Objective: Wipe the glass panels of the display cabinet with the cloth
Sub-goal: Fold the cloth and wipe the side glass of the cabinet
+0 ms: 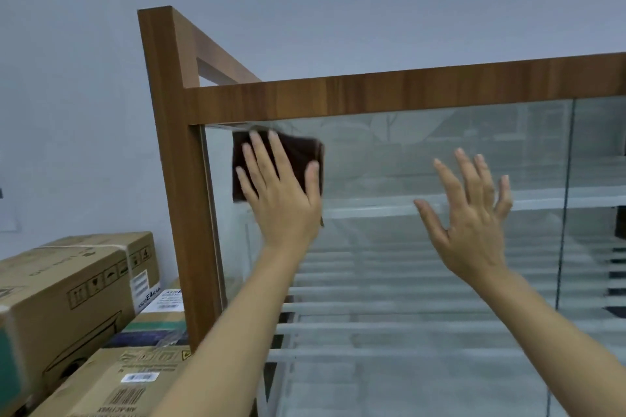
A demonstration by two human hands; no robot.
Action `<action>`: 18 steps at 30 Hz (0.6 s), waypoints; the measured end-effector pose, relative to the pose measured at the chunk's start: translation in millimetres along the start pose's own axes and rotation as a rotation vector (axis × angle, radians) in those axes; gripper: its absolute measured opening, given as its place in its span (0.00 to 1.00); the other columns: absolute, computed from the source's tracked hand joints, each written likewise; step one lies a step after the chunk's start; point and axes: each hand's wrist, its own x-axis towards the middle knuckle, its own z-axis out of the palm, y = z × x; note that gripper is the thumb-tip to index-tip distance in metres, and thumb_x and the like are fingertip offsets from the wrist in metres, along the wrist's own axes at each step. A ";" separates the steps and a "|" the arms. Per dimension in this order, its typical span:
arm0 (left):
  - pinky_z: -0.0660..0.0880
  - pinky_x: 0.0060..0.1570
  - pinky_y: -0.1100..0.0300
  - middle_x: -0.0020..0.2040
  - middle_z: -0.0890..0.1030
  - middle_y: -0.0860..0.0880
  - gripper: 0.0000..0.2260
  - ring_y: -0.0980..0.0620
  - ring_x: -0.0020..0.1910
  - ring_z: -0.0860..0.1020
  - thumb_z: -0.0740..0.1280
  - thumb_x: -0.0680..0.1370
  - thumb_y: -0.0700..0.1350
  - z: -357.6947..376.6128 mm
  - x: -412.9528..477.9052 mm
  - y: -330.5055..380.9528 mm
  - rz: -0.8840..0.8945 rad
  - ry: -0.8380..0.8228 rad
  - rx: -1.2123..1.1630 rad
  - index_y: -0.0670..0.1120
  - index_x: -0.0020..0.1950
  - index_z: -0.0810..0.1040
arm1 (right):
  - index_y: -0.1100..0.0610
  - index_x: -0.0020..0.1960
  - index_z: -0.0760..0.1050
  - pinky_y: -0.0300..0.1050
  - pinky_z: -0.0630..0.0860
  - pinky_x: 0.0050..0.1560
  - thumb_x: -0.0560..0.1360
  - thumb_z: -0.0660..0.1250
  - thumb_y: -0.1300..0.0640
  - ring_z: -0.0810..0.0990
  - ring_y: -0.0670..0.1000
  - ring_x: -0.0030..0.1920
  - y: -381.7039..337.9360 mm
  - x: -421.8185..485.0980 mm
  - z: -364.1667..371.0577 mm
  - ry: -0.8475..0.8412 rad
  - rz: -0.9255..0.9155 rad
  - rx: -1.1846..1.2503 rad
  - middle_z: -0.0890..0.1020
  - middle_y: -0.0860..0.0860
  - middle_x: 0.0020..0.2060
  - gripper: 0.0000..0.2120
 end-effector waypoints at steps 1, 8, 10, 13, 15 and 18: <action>0.46 0.79 0.41 0.82 0.49 0.39 0.32 0.41 0.81 0.47 0.48 0.84 0.60 1.0 13.5 6.2 -0.024 0.035 -0.009 0.41 0.82 0.49 | 0.53 0.76 0.63 0.68 0.50 0.75 0.79 0.58 0.41 0.55 0.58 0.79 14.1 4.4 -3.8 0.006 0.008 -0.016 0.61 0.56 0.77 0.29; 0.54 0.75 0.37 0.82 0.47 0.41 0.31 0.41 0.81 0.47 0.51 0.84 0.58 34.9 -172.2 17.8 0.316 -0.148 0.038 0.41 0.81 0.51 | 0.52 0.78 0.59 0.67 0.47 0.76 0.80 0.54 0.37 0.52 0.57 0.80 70.0 1.6 -9.8 -0.016 -0.068 -0.044 0.57 0.55 0.79 0.32; 0.52 0.76 0.38 0.82 0.48 0.41 0.31 0.42 0.81 0.47 0.50 0.84 0.59 40.9 -155.2 30.6 0.294 -0.108 0.044 0.41 0.81 0.51 | 0.53 0.78 0.60 0.66 0.48 0.77 0.79 0.56 0.39 0.52 0.57 0.80 79.8 -3.9 -10.9 0.002 -0.086 -0.020 0.57 0.55 0.79 0.31; 0.45 0.78 0.42 0.81 0.50 0.39 0.32 0.41 0.81 0.48 0.50 0.84 0.59 33.4 -68.7 80.2 0.163 -0.010 0.035 0.40 0.81 0.49 | 0.55 0.77 0.61 0.66 0.48 0.77 0.80 0.58 0.40 0.54 0.58 0.79 107.7 -8.5 -15.5 0.052 -0.065 -0.016 0.59 0.57 0.78 0.31; 0.44 0.78 0.42 0.81 0.49 0.38 0.32 0.40 0.81 0.47 0.49 0.84 0.59 33.5 -26.7 108.1 0.043 0.048 -0.003 0.40 0.81 0.49 | 0.56 0.78 0.60 0.67 0.49 0.76 0.80 0.57 0.40 0.54 0.58 0.79 128.5 -9.0 -16.2 0.057 -0.083 -0.037 0.59 0.57 0.78 0.32; 0.46 0.78 0.40 0.81 0.50 0.38 0.32 0.40 0.81 0.48 0.50 0.84 0.58 44.1 -47.3 124.7 -0.041 0.091 -0.033 0.38 0.81 0.50 | 0.56 0.79 0.57 0.67 0.51 0.76 0.81 0.53 0.38 0.54 0.58 0.79 143.5 -11.3 -12.3 0.052 -0.159 -0.108 0.58 0.57 0.79 0.32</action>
